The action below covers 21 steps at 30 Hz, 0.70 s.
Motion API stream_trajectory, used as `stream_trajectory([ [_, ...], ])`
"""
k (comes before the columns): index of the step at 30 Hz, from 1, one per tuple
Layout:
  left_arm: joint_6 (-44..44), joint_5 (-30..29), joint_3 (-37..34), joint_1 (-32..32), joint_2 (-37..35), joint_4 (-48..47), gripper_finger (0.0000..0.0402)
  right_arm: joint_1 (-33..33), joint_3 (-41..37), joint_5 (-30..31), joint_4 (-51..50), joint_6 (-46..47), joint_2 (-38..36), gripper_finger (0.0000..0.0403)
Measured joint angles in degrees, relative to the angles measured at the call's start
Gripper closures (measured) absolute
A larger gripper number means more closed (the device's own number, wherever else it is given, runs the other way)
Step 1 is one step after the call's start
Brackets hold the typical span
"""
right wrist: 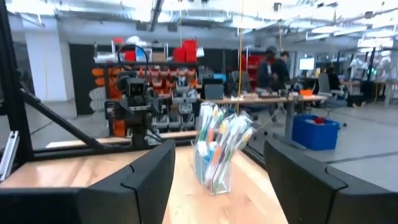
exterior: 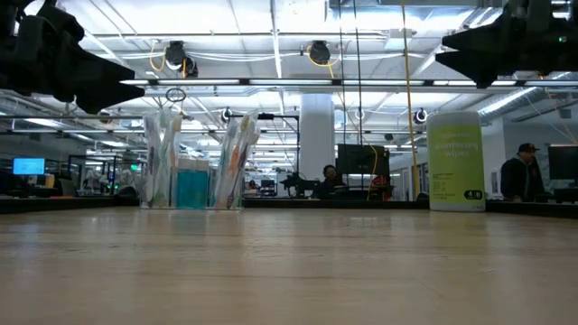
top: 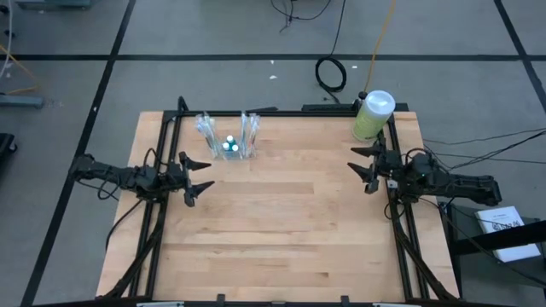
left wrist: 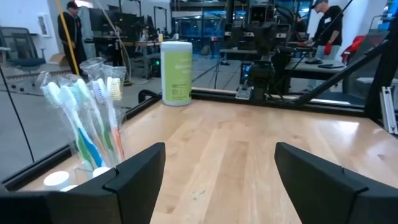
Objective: Pick & Place toothbrushing station
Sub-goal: Return to Home Position
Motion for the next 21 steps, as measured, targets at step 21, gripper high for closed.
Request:
stream_trajectory([
  [21, 1.68, -1.48, -0.43, -0.02, 0.03, 1.22, 0.0094, 0.0, -10.72, 1.55, 3.6, -1.44, -6.06, 0.0165],
])
